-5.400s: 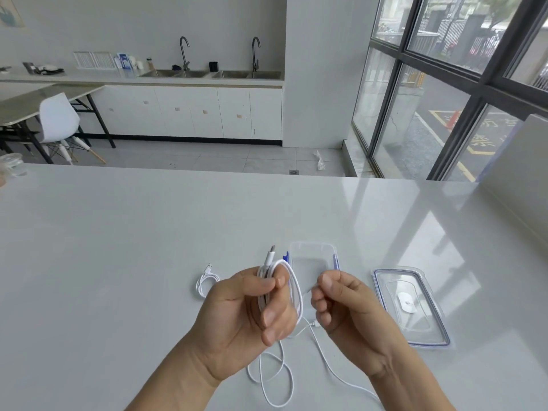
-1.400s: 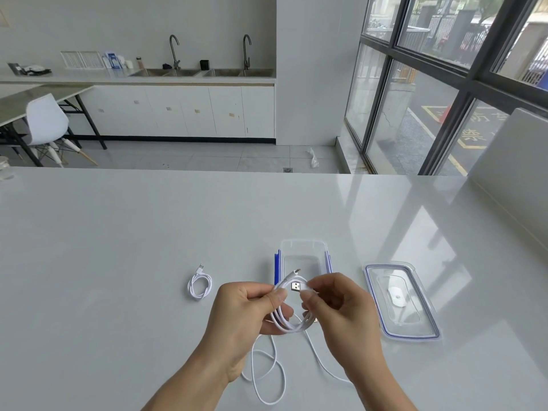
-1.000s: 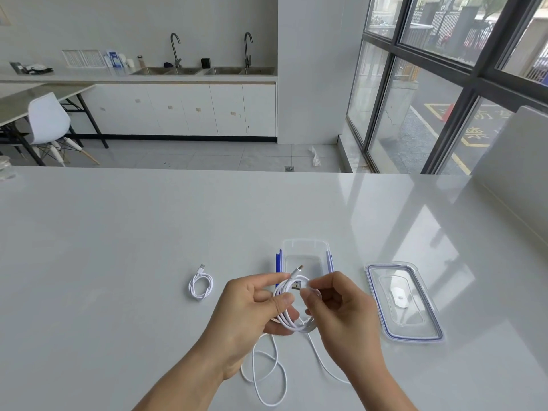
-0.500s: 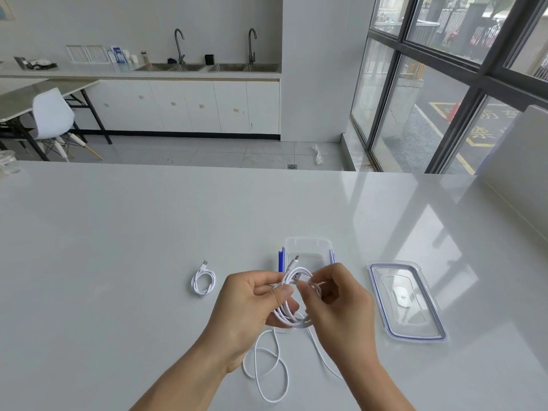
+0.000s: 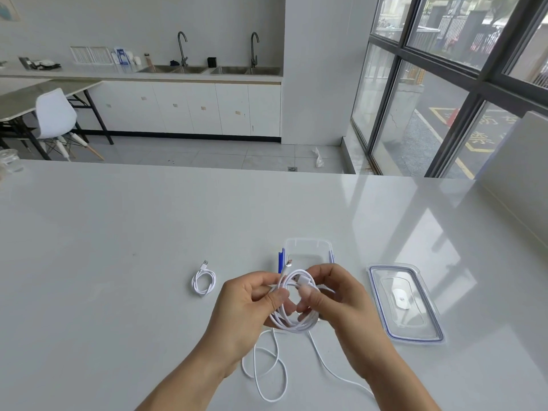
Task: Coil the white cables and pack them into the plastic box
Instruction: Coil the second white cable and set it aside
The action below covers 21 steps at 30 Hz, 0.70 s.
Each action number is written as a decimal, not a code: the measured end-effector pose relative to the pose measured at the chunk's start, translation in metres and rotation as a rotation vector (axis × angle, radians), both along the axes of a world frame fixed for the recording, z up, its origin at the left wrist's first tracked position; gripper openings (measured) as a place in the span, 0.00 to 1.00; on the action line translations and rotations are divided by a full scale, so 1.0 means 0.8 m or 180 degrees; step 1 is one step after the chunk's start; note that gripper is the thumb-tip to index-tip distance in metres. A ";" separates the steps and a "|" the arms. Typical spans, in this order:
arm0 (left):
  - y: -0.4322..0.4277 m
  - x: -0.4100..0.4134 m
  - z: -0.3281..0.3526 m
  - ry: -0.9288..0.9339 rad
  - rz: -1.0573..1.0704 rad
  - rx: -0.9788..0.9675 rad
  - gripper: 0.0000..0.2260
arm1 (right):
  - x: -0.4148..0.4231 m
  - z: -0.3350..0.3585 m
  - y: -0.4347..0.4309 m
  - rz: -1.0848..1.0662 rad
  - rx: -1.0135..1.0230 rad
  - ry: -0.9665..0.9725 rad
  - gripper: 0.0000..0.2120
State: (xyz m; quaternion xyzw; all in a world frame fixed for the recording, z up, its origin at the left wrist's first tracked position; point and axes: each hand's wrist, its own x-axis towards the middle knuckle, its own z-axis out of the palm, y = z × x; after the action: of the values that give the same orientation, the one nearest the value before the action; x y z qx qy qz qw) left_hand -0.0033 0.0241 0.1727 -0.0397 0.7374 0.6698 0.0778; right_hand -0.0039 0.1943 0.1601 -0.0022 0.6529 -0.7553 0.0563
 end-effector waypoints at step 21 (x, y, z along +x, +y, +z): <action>0.008 -0.001 0.000 -0.0231 0.0194 0.0899 0.08 | -0.001 -0.012 0.005 -0.0026 -0.1302 -0.0614 0.08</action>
State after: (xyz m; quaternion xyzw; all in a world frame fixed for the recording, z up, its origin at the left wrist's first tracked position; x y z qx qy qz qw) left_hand -0.0038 0.0306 0.1724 -0.0750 0.6310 0.7670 0.0889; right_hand -0.0048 0.1979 0.1505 0.0613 0.4777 -0.8689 0.1138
